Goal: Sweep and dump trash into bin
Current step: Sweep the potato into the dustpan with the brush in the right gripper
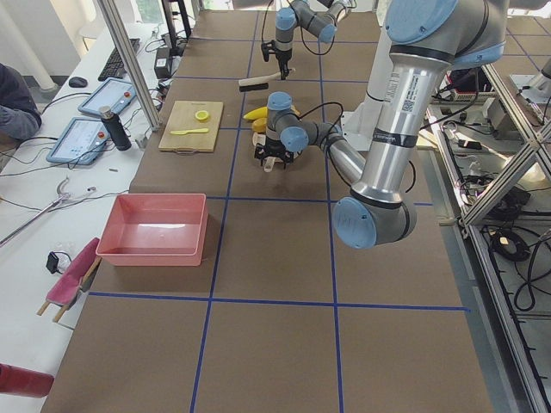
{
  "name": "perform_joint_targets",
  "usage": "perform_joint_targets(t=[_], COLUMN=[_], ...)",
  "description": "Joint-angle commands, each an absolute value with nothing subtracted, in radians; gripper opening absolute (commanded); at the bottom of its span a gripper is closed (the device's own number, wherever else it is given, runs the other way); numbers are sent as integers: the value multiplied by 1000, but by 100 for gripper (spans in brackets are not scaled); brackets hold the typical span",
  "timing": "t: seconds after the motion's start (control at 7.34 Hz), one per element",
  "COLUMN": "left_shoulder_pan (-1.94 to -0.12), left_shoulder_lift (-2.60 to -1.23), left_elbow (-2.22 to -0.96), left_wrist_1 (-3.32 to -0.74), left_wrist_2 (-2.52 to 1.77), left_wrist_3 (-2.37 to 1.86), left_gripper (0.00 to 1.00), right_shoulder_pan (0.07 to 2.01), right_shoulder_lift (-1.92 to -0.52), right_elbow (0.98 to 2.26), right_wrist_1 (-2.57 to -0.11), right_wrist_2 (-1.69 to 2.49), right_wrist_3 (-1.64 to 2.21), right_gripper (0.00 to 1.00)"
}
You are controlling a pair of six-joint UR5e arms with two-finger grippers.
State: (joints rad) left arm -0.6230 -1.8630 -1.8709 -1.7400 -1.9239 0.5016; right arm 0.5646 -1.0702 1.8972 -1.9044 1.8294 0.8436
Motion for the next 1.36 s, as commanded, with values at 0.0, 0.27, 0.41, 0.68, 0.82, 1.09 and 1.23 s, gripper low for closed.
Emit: perform_joint_targets(t=[0.0, 0.27, 0.41, 0.68, 0.82, 1.09, 1.23], left_shoulder_pan=[-624, -626, -627, -629, -627, -629, -626], left_shoulder_lift=[-1859, -1858, -1856, -1858, -1858, -1858, -1858], left_elbow=[-1873, -1879, -1881, -1884, -1884, -1884, -1882], left_wrist_1=[-1743, -1744, -1746, -1749, -1747, -1749, -1749], left_wrist_2=[-1948, -1948, -1948, -1950, -1948, -1950, -1948], left_wrist_3=[502, 500, 502, 499, 499, 499, 499], left_gripper=[93, 93, 93, 93, 93, 93, 93], right_shoulder_pan=[507, 437, 398, 350, 344, 307, 287], right_shoulder_lift=[-971, -957, -951, -855, -842, -824, -824], right_elbow=[1783, 1784, 1798, 1798, 1796, 1792, 1772], right_wrist_1=[-1904, -1904, -1902, -1908, -1901, -1838, -1783], right_wrist_2=[1809, 1802, 1799, 1778, 1763, 1734, 1705], right_wrist_3=[868, 935, 989, 1017, 1025, 1072, 1094], right_gripper=[0, 0, 0, 0, 0, 0, 0])
